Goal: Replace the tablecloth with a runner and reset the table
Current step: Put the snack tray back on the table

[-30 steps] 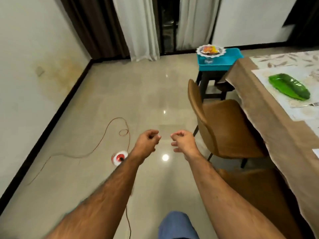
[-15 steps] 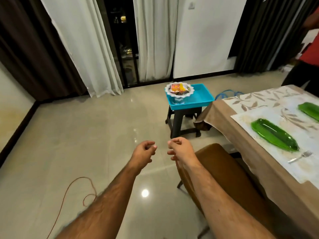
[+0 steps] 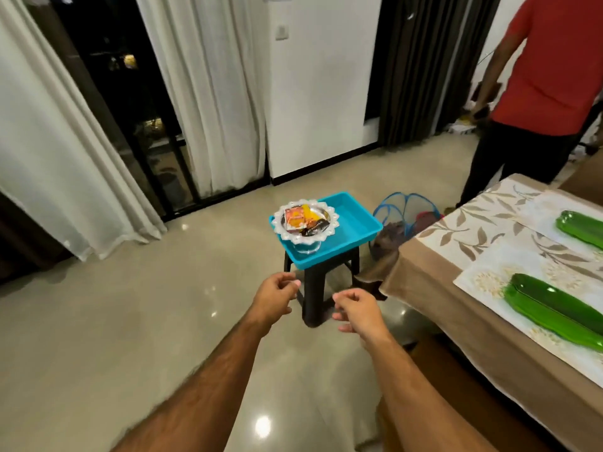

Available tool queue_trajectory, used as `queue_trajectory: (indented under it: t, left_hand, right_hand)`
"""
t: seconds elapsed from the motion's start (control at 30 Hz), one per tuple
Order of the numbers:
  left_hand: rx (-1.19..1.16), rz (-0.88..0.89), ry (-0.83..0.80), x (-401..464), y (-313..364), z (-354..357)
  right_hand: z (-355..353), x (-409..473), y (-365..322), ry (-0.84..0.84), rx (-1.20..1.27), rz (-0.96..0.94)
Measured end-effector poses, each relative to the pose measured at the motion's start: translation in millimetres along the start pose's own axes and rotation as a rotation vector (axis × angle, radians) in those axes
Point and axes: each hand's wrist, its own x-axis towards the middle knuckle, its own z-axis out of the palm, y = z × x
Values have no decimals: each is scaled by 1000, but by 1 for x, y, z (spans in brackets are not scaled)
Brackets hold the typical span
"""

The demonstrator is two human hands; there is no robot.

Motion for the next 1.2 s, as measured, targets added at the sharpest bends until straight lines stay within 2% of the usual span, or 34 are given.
queue_trajectory:
  t: [0.13,0.33,0.5,0.67,0.8,0.93,1.2]
  left_hand:
    - [33,-14,-54,102,28,-24]
    - [61,-16,-106,248,50,-21]
    - [113,-47,-23,359,59,-29]
    - [193,-165,30,452,55,-46]
    - [300,-187,36,522,40,-40]
    - [332,-230,33,584,10,-21]
    - [292,-363,70,666,-44,-14]
  right_hand:
    - [20,60,-28,92,40,61]
    - [31,183,-62,191,49,90]
    - [42,304,-85,202,37,168]
    - [54,403,-98,194,-13,275]
    - [68,471,-92,229,-87,291]
    - [78,530,-65,333,-136,300]
    - [101,599,14,486,44,451]
